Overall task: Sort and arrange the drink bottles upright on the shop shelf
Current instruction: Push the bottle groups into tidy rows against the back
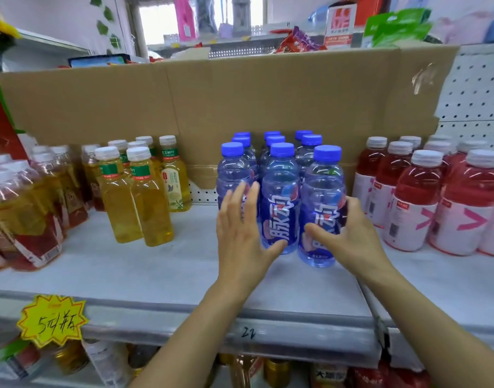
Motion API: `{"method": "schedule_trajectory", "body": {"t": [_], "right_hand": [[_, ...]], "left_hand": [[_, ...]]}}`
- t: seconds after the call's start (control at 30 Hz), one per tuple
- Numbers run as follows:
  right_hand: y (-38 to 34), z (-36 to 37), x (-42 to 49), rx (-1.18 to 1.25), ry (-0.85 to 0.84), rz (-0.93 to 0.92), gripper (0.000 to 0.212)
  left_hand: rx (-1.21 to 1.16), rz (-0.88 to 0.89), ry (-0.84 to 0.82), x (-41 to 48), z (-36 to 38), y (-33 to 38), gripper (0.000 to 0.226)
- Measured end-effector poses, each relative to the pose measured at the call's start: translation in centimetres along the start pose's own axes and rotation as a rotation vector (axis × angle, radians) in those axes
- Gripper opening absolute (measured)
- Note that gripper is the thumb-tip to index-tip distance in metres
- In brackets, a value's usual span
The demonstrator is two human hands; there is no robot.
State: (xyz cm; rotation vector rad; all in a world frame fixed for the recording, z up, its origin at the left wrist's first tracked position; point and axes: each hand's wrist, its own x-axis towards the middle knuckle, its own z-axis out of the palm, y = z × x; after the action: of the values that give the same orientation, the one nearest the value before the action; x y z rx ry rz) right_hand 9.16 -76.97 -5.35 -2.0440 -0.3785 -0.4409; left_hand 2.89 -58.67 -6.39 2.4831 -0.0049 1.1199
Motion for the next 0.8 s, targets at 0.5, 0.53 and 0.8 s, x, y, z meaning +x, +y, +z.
{"method": "schedule_trajectory", "body": {"t": [0.5, 0.53, 0.8], "right_hand": [[-0.2, 0.3, 1.2, -0.023, 0.019, -0.08, 0.082], [-0.6, 0.4, 0.8, -0.06, 0.115, -0.158, 0.086], [-8.7, 4.3, -2.0, 0.08, 0.094, -0.637, 0.053]], "left_hand": [[0.348, 0.072, -0.174, 2.0, 1.7, 0.2, 0.118], [0.304, 0.086, -0.169, 1.6, 1.4, 0.2, 0.114], [0.153, 0.014, 0.023, -0.4, -6.0, -6.2, 0.1]]}}
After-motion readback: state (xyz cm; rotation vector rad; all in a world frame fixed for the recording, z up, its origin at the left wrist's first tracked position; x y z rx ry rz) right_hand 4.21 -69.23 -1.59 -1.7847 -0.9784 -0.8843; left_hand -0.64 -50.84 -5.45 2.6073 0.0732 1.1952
